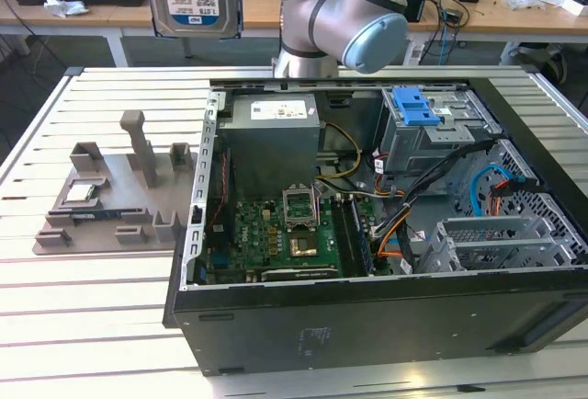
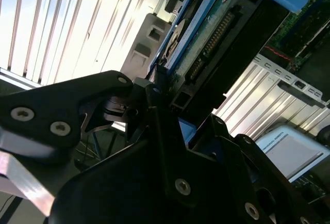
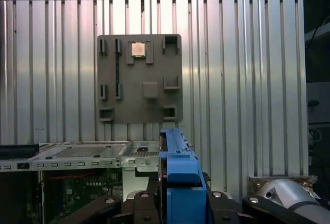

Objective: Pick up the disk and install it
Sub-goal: 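Pick up the disk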

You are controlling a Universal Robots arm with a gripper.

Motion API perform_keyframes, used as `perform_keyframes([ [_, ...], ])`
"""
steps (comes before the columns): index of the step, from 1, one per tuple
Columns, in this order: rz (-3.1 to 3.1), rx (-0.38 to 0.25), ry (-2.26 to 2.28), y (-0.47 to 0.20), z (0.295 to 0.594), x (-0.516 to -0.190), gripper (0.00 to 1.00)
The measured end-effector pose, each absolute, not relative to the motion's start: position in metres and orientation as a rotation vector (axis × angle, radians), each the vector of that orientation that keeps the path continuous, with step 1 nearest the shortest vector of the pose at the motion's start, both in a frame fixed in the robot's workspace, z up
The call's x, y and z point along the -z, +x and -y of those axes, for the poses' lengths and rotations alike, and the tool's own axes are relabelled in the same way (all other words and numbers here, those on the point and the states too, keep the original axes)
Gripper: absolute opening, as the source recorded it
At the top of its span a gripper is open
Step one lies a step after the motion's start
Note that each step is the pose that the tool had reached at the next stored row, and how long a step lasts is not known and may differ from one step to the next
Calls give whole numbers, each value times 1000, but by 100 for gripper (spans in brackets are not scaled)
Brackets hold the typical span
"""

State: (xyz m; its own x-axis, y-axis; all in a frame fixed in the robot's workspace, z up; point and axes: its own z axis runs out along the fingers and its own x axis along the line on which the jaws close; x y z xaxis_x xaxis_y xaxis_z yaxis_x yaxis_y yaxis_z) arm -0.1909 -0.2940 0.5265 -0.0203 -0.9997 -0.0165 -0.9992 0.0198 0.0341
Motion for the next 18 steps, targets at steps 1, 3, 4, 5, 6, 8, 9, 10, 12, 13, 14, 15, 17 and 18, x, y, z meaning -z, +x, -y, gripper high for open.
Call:
perform_keyframes([
  [1,2235,56,2190,-188,294,-526,37],
  [3,2235,57,2190,-183,294,-526,37],
  [4,2234,57,2190,-178,294,-526,37],
  [5,2234,57,2190,-175,294,-526,37],
  [6,2234,57,2190,-172,294,-526,37],
  [8,2234,58,2189,-167,297,-525,37],
  [9,2234,59,2190,-165,299,-525,37],
  [10,2235,61,2190,-162,301,-525,37],
  [12,2235,63,2191,-159,307,-524,37],
  [13,2235,64,2191,-158,310,-524,37],
  [14,2236,64,2191,-156,313,-523,37],
  [15,2236,65,2191,-154,319,-523,37],
  [17,2236,67,2191,-151,326,-522,37],
  [18,2236,67,2191,-149,330,-520,37],
])
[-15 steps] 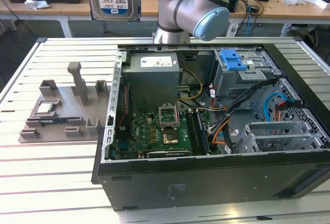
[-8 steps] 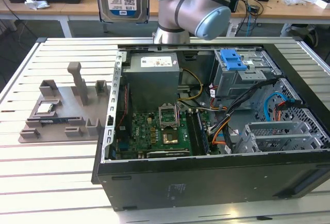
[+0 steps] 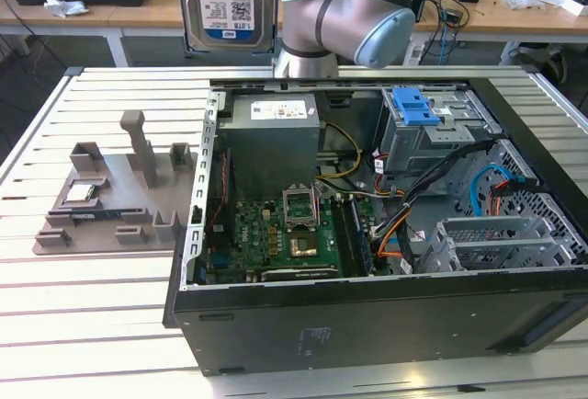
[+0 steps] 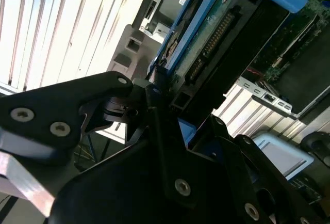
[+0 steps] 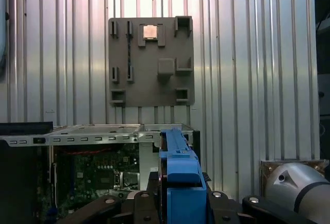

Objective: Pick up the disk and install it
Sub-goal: 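Pick up the disk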

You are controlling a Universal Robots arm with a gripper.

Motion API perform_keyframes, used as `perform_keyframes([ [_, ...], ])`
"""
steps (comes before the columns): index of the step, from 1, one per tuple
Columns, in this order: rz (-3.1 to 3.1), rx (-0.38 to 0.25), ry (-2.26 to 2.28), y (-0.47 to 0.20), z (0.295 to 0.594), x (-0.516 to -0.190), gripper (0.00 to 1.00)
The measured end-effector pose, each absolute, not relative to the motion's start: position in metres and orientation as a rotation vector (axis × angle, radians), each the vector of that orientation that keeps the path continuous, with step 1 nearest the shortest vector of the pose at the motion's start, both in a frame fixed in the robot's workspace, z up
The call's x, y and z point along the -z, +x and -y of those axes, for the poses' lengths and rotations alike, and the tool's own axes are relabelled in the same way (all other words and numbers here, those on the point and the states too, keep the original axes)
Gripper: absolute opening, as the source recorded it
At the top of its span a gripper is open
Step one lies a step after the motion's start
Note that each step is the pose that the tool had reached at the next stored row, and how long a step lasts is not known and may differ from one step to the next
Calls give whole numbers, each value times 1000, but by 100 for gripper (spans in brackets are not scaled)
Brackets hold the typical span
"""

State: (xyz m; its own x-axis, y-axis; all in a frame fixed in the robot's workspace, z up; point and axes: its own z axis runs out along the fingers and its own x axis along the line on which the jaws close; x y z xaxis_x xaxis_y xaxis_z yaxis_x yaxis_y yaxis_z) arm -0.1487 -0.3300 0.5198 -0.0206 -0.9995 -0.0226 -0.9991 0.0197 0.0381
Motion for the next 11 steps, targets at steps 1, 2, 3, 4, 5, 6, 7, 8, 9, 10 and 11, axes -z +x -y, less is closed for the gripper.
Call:
perform_keyframes([
  [1,2235,68,2190,-146,334,-518,37],
  [2,2235,68,2191,-145,336,-516,37],
  [3,2235,69,2190,-144,338,-514,37],
  [4,2235,69,2190,-142,340,-512,37],
  [5,2235,69,2190,-140,343,-509,37],
  [6,2235,69,2190,-137,346,-506,37],
  [7,2235,69,2190,-136,348,-504,37],
  [8,2235,69,2190,-134,350,-502,37],
  [9,2234,69,2190,-131,353,-499,37],
  [10,2235,69,2190,-130,357,-497,37],
  [11,2235,69,2190,-128,360,-495,37],
])
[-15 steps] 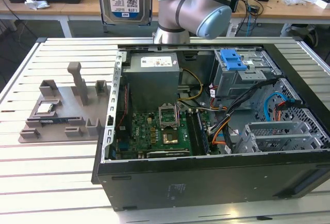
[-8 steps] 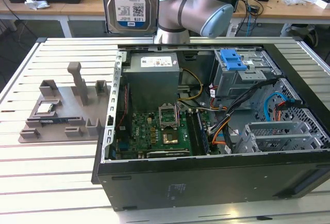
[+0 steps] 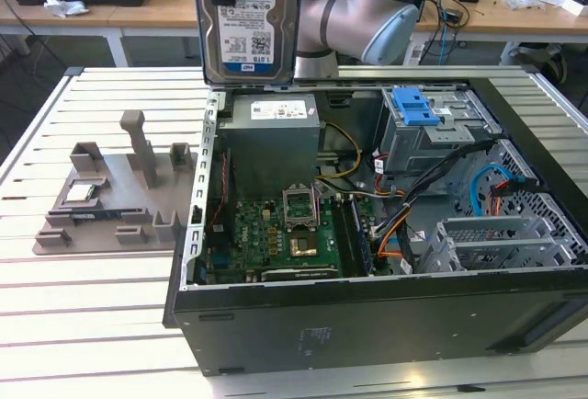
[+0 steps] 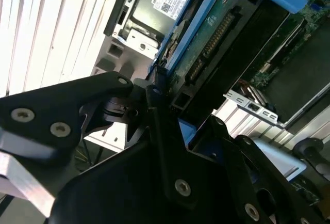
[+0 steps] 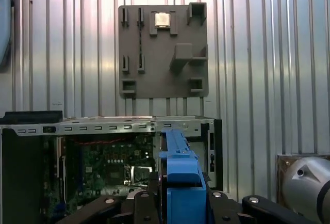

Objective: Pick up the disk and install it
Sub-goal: 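Pick up the disk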

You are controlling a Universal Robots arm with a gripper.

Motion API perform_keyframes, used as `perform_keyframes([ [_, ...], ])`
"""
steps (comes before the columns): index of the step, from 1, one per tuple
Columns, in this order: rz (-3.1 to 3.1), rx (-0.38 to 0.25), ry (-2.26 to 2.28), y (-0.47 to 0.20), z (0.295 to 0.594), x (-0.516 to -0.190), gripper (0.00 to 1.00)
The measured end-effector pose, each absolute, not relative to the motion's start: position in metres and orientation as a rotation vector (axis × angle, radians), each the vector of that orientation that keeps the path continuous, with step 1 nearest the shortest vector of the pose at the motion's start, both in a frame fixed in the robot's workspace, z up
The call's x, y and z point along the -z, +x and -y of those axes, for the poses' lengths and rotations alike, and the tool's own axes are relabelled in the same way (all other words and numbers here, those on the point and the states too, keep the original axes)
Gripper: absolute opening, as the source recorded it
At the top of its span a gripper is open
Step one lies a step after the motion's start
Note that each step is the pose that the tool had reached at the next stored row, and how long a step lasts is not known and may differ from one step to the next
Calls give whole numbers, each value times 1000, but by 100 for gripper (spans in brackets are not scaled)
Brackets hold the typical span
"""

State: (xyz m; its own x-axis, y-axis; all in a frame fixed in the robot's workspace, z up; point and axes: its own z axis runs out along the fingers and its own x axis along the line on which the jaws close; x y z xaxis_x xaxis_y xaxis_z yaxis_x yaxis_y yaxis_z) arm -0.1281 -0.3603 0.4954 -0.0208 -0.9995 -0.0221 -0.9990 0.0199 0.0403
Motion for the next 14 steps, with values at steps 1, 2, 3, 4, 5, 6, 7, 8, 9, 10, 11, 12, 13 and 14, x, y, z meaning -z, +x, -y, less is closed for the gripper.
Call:
perform_keyframes([
  [1,2234,69,2190,-126,366,-493,37],
  [2,2235,69,2190,-124,375,-491,37],
  [3,2235,69,2190,-121,383,-490,37],
  [4,2235,69,2190,-120,388,-490,37],
  [5,2235,69,2190,-119,390,-490,37],
  [6,2234,69,2190,-118,391,-490,37],
  [7,2234,69,2190,-117,394,-489,37],
  [8,2235,69,2190,-117,395,-489,37],
  [9,2235,69,2190,-116,396,-489,37],
  [10,2235,69,2190,-115,399,-489,37],
  [11,2235,69,2190,-114,400,-489,37],
  [12,2235,69,2190,-114,401,-489,37],
  [13,2235,69,2190,-113,403,-489,37],
  [14,2234,69,2190,-112,404,-489,37],
])
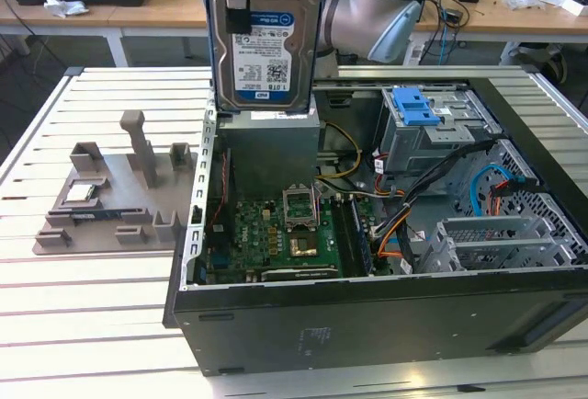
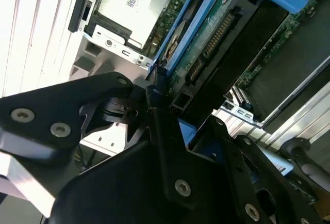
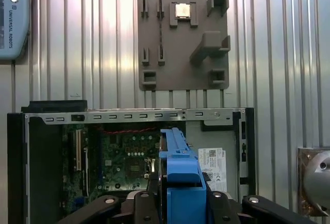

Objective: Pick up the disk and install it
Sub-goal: 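Pick up the disk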

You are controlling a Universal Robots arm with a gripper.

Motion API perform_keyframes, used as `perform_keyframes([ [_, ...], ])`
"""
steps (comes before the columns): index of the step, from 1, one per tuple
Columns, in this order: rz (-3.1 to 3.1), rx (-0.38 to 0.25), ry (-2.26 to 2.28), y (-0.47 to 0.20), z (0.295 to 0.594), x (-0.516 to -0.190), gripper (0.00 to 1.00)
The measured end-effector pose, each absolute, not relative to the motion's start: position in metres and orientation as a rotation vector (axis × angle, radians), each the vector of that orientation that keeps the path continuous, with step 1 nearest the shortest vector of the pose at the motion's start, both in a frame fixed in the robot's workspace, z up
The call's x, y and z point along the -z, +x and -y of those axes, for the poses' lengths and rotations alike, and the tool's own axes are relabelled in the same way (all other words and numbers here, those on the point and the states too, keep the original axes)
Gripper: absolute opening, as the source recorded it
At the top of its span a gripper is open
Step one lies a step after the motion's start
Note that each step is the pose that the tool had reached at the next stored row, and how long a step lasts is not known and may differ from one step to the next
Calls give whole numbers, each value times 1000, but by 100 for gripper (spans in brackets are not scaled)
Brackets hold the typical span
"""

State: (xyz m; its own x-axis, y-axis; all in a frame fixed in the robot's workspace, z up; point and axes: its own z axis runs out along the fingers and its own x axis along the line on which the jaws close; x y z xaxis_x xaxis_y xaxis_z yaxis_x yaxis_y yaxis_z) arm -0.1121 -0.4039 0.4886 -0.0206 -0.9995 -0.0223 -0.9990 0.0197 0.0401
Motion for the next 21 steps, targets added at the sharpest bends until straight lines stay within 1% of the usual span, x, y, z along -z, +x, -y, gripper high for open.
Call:
perform_keyframes([
  [21,2235,70,2190,-91,426,-487,37],
])
